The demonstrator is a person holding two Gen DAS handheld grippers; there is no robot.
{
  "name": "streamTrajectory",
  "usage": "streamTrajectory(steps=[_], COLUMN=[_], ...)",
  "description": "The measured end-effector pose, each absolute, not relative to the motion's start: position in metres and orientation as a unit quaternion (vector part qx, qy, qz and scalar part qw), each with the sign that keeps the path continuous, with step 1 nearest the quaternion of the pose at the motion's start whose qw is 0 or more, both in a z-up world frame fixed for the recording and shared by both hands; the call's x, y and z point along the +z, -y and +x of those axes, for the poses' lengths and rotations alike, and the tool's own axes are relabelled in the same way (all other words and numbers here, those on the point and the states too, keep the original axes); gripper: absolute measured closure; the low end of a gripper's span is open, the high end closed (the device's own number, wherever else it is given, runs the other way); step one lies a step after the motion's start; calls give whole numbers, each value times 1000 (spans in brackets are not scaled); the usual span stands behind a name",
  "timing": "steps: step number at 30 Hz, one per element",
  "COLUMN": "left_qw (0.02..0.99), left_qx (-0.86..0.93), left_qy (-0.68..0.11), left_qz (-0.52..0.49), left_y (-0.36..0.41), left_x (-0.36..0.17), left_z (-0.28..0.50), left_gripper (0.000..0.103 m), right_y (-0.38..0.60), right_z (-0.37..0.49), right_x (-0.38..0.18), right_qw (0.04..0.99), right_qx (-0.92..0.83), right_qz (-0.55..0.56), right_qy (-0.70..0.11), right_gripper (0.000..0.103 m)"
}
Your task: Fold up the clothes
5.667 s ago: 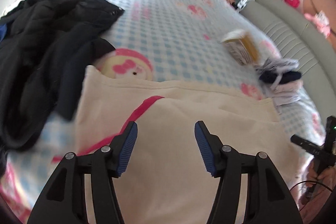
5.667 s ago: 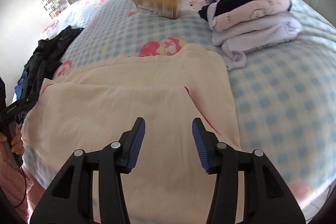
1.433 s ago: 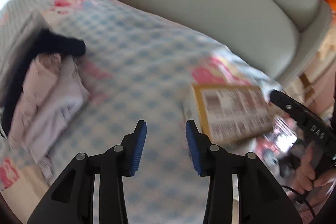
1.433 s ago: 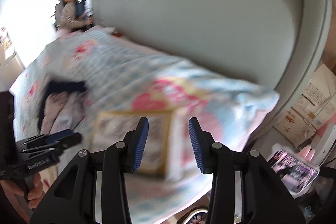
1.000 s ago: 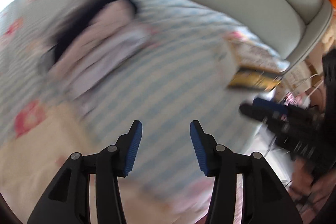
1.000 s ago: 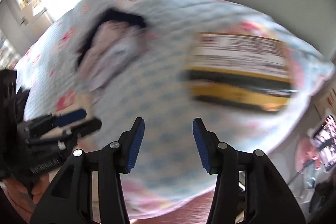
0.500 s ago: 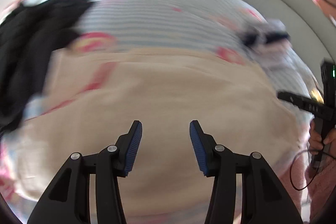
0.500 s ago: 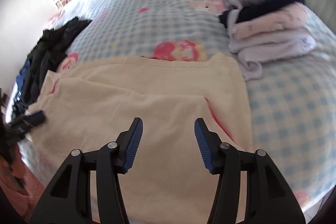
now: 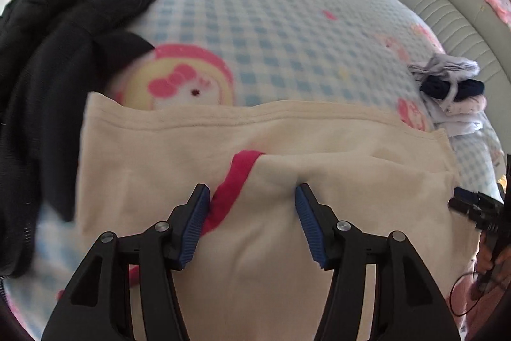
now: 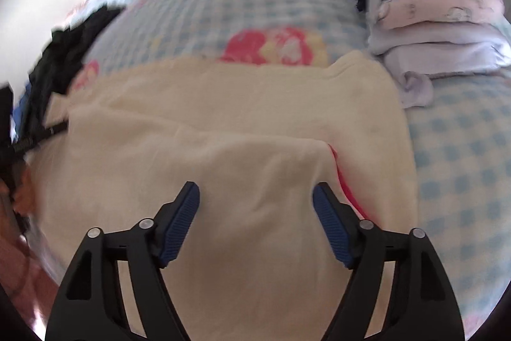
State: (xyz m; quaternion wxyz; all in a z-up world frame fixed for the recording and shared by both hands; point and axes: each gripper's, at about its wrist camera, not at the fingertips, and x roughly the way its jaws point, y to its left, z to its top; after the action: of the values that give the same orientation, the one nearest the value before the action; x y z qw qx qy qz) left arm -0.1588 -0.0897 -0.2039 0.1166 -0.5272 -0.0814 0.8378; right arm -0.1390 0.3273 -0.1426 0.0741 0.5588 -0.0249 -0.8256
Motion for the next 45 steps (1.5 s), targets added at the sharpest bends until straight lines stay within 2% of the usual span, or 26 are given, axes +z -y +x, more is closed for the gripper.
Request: streamTrajectory(steps=[2, 3, 4, 5, 6, 10, 12, 15, 17, 19, 20, 21, 22, 26, 29, 31, 34, 35, 37, 39, 41, 45], left_qw=[121, 124, 126, 130, 134, 147, 142, 141, 144, 151, 154, 157, 160, 143, 140, 141, 142, 141, 129, 108, 95, 93], left_qx=[842, 845, 847, 852, 858, 853, 854, 855, 852, 845, 842, 838, 834, 834, 842, 848, 853, 853, 852, 854, 863, 882], left_qy=[85, 87, 89, 93, 97, 132, 125, 119, 115, 111, 109, 107, 105, 79, 76, 73, 83, 89, 100, 102, 89, 84], left_qz=[-518, -514, -509, -498, -486, -482, -485, -485, -490, -501, -506, -512, -517, -527, -516, -506, -495, -494, -498, -498, -488, -455], left_y=[89, 89, 89, 91, 93, 96, 92, 93, 93, 92, 91, 90, 89, 77, 76, 76, 81, 82, 84, 81, 74, 69], left_x=[-202, -201, -199, -197, -195, -200, -202, -199, -197, -195, -194, -193, -192, -202, -202, -199, -194, -193, -192, -187, -177, -156], left_z=[-151, -148, -144, -140, -136, -135, -137, -137, -138, -141, -143, -144, -146, -153, -148, -142, -136, -136, -137, -136, -131, -123], left_gripper=[61, 69, 74, 74, 74, 65, 64, 62, 60, 58, 55, 48, 46, 46, 67, 76, 80, 80, 80, 82, 85, 90], right_y=[-330, -332, -336, -338, -339, -334, -329, -327, -329, -337, -343, -349, -356, -361, -354, -346, -346, -349, -354, -351, -340, -332], right_z=[-141, -142, -142, -143, -144, -149, -154, -155, -148, -140, -137, -135, -136, -151, -154, -156, -162, -165, -171, -170, -162, -152], right_x=[-147, -147, -145, -143, -141, -139, -145, -147, -139, -126, -121, -118, -119, -139, -146, -151, -157, -161, -170, -165, -151, -124], right_qw=[70, 67, 65, 72, 84, 102, 96, 73, 56, 39, 33, 30, 33, 52, 50, 44, 47, 48, 49, 47, 37, 33], right_qx=[-828, -830, -832, -833, -833, -837, -831, -829, -840, -857, -863, -866, -862, -833, -832, -833, -829, -826, -816, -822, -841, -869], right_qz=[556, 552, 548, 545, 543, 535, 546, 553, 539, 513, 503, 496, 500, 547, 549, 549, 554, 559, 571, 563, 539, 493], right_qy=[33, 41, 51, 58, 65, 61, 49, 34, 29, 34, 46, 59, 74, 73, 63, 42, 49, 55, 71, 68, 32, 33], right_gripper=[31, 44, 52, 73, 79, 78, 54, 53, 46, 46, 46, 40, 36, 35, 67, 67, 62, 52, 52, 77, 88, 91])
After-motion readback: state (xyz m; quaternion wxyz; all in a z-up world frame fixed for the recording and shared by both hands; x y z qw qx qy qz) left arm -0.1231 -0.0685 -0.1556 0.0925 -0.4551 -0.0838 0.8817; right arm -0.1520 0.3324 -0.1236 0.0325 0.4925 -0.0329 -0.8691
